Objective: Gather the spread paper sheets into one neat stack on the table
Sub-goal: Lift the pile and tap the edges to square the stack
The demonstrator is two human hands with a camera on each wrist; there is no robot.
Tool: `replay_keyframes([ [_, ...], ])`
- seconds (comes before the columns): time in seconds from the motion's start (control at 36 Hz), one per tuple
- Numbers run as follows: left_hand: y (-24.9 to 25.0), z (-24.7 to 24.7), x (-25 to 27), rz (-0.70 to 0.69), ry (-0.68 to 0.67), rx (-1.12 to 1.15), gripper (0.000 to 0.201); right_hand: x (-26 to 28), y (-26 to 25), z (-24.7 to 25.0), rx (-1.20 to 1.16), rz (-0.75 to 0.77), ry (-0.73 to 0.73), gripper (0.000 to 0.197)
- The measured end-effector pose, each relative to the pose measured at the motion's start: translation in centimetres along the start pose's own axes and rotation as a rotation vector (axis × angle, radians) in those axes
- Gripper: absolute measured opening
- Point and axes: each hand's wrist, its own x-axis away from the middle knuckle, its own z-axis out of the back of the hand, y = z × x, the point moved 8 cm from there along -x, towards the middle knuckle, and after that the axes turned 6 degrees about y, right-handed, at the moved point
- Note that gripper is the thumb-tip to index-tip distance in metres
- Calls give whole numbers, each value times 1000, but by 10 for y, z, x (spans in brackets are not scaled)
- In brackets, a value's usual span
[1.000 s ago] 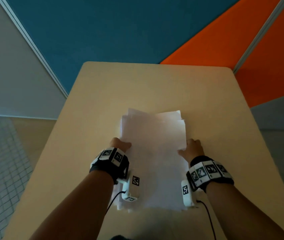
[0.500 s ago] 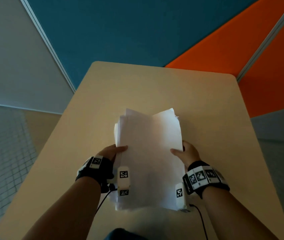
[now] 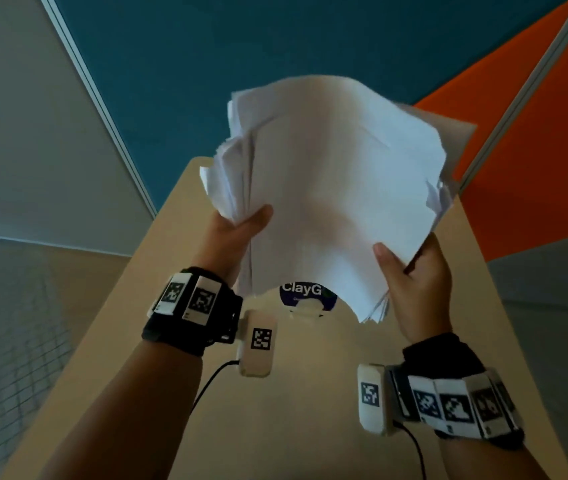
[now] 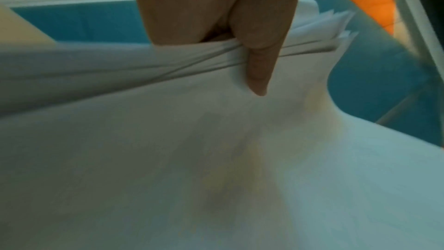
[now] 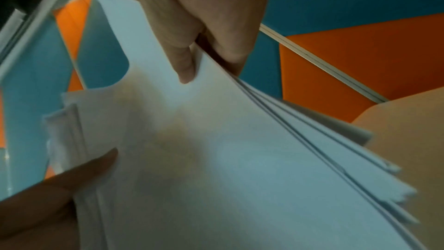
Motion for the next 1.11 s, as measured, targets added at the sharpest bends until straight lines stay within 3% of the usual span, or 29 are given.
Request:
replay_keyframes([
  [0.08,-24,18,4,26,2,-13,30,11,29,1,19,-124,-53,39],
  [0.14,-47,30,10,76,-16,-36,37,20,54,-4,24,-229,-131,32],
  [0.22,-72,40,18,166,-26,-98,66,31,69,-9,110,-248,-206,35],
  [0.25,-75,41,18,176,-28,-98,64,32,69,-9,84,-237,-208,36],
  [0.36,-59,34,14,125,-27,-82,19,32,60,-9,0,-185,-158,38],
  [0.5,-33,35,6,26,9,-46,28,32,41,-4,17,-59,-91,26],
  [0.56,-35,35,7,38,-6,-70,30,32,46,-8,41,-83,-106,35],
  [0.64,-37,37,8,33,6,-121,49,35,52,-10,44,-133,-107,46],
  [0.83,2,21,9,-83,72,-14,71,33,-8,3,-85,150,60,36],
  [0.94,18,13,6,-131,194,12,71,35,-30,4,-50,306,130,55],
  [1.03,21,8,3,-110,261,4,62,37,-42,2,80,440,163,54],
  [1.11,18,5,0,-59,306,-14,67,41,-58,-3,270,632,158,46],
])
